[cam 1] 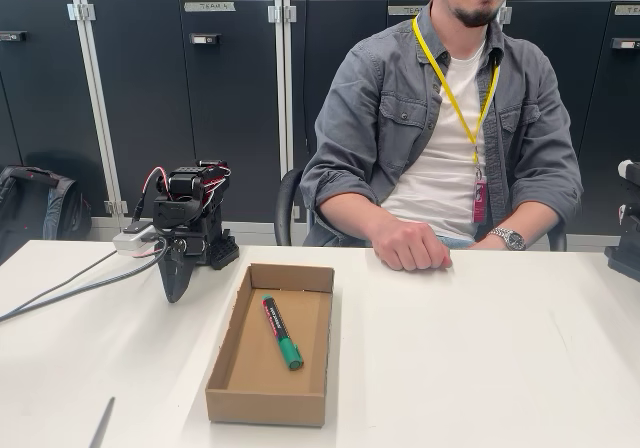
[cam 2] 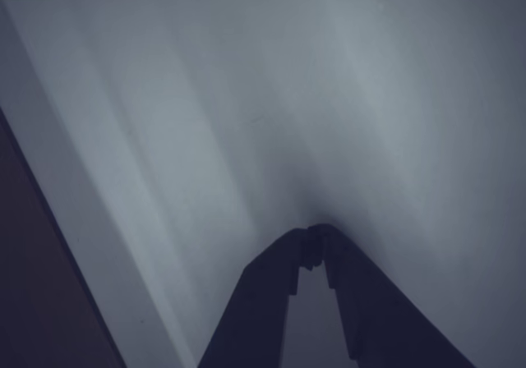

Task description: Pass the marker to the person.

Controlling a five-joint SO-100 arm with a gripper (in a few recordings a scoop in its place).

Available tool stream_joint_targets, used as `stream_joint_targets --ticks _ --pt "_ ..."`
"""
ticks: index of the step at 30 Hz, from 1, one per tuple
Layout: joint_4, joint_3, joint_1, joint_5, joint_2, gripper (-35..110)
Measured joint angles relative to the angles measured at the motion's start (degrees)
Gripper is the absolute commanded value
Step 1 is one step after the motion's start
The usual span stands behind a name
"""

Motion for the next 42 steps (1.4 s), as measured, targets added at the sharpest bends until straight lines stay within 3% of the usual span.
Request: stream_joint_targets --ticks 22,27,35,42 --pt "0.18 0.0 0.97 -0.09 0.09 -5" --pt "0.18 -1.76 1.58 6.42 0.09 -5" --pt "2.02 -18.37 -9.32 21.36 -0.35 -5" --pt "2.55 -38.23 -15.64 29.88 -16.17 -5"
